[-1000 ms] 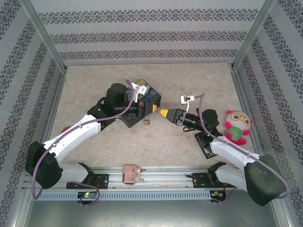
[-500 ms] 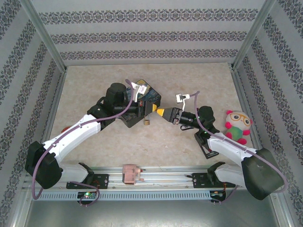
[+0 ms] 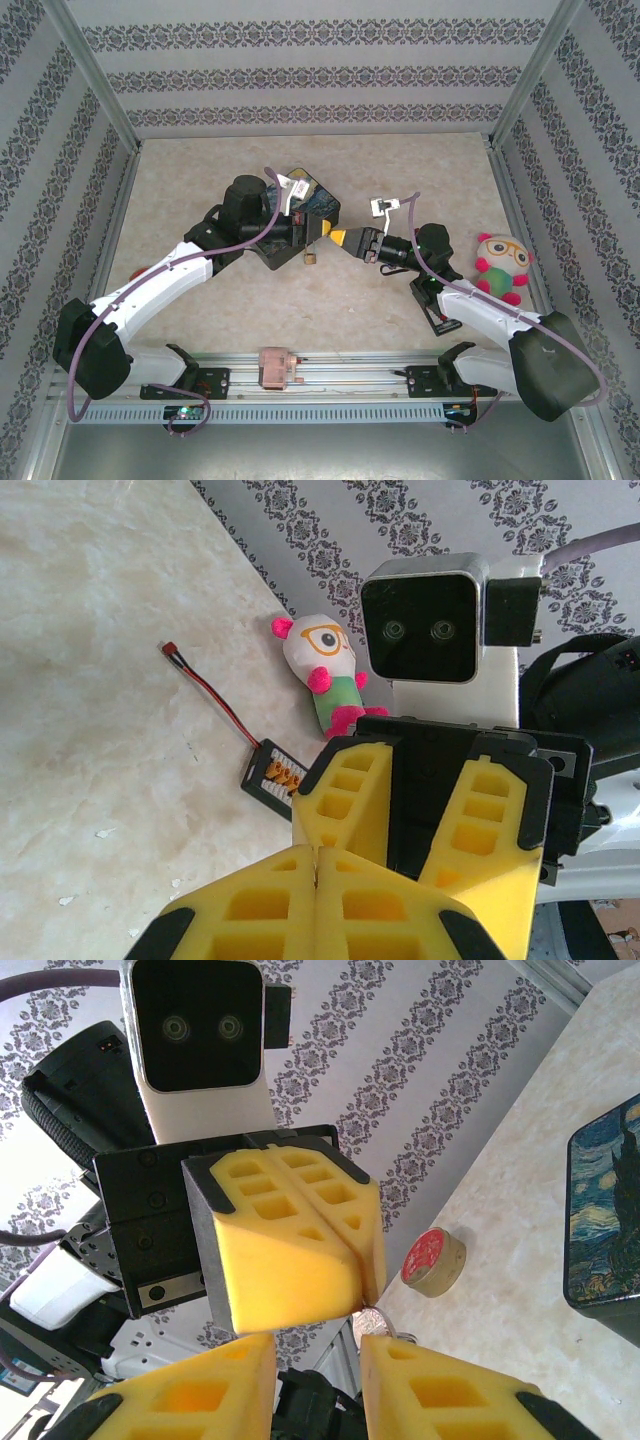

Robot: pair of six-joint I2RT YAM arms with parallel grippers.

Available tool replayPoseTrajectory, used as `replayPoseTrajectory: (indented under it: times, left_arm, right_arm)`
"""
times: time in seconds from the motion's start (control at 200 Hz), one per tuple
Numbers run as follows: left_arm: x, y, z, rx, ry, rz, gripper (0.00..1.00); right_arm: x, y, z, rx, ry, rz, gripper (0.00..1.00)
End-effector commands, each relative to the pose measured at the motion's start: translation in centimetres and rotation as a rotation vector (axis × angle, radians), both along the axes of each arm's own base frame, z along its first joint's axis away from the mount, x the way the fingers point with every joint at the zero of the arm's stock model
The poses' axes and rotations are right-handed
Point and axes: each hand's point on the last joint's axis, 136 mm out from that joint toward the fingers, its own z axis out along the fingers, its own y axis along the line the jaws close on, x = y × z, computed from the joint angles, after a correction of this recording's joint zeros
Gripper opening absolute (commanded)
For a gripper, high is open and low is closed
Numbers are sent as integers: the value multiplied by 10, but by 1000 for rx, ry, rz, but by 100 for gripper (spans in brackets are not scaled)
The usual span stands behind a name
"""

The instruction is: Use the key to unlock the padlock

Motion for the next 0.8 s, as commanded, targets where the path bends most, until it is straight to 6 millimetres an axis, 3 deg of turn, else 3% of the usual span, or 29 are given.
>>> replayPoseTrajectory:
  times: [0.0, 0.27, 0.795]
  left_arm:
    - [-10, -6, 25, -67, -41, -60, 0]
    - [-10, -5, 28, -61, -56, -56, 0]
    - [-9, -4, 33, -61, -69, -44, 0]
  right_arm:
    - [3, 3, 3, -3, -34, -15, 31]
    - [5, -4, -2, -10, -19, -44, 26]
    - [0, -16, -6, -39, -27, -101, 27]
